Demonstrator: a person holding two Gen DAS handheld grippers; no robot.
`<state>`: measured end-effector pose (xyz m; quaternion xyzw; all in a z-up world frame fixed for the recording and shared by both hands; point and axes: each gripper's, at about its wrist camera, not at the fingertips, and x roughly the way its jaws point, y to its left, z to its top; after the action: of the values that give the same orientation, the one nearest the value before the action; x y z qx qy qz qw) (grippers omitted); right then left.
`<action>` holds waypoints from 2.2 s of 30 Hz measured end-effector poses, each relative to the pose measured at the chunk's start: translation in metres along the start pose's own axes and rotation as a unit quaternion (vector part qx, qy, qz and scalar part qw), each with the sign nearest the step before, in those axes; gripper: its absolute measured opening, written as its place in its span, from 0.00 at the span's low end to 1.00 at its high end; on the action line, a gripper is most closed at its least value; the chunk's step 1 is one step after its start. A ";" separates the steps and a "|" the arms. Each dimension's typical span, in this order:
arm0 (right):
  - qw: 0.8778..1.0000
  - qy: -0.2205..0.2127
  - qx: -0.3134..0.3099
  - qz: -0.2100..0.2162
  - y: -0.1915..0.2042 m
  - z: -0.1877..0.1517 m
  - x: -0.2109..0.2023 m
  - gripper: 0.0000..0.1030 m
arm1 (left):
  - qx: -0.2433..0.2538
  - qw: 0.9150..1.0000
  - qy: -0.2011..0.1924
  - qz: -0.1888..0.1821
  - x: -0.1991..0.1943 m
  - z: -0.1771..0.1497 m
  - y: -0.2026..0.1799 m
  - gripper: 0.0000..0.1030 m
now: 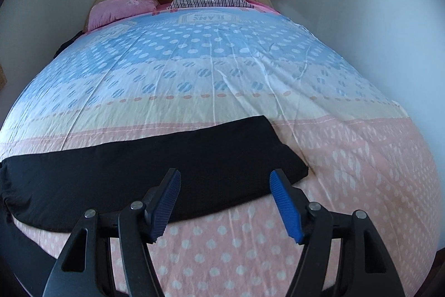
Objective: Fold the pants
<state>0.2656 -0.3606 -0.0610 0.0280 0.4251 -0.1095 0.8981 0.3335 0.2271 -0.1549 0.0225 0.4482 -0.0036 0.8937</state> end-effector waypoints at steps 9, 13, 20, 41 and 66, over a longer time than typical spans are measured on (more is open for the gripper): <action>0.999 0.030 0.035 0.002 -0.044 0.037 0.044 0.66 | -0.011 1.000 -0.011 -0.001 -0.003 0.005 0.007 0.48; 0.999 0.042 0.028 -0.009 -0.049 0.052 0.070 0.66 | 0.000 1.000 0.003 -0.010 0.004 0.006 0.006 0.48; 0.996 0.079 0.030 -0.001 -0.051 0.069 0.123 0.66 | -0.001 1.000 0.008 -0.016 0.006 0.008 0.004 0.44; 0.999 0.008 0.012 0.038 -0.044 0.058 0.074 0.12 | 0.034 0.998 -0.043 -0.015 -0.026 0.011 -0.010 0.13; 0.992 -0.069 0.083 0.059 -0.123 -0.108 -0.086 0.10 | 0.002 0.976 -0.174 -0.132 -0.138 -0.096 0.014 0.13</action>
<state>0.1036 -0.4503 -0.0580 0.1198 0.3487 -0.0928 0.9249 0.1743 0.2431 -0.1013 -0.0365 0.2851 -0.1262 0.9494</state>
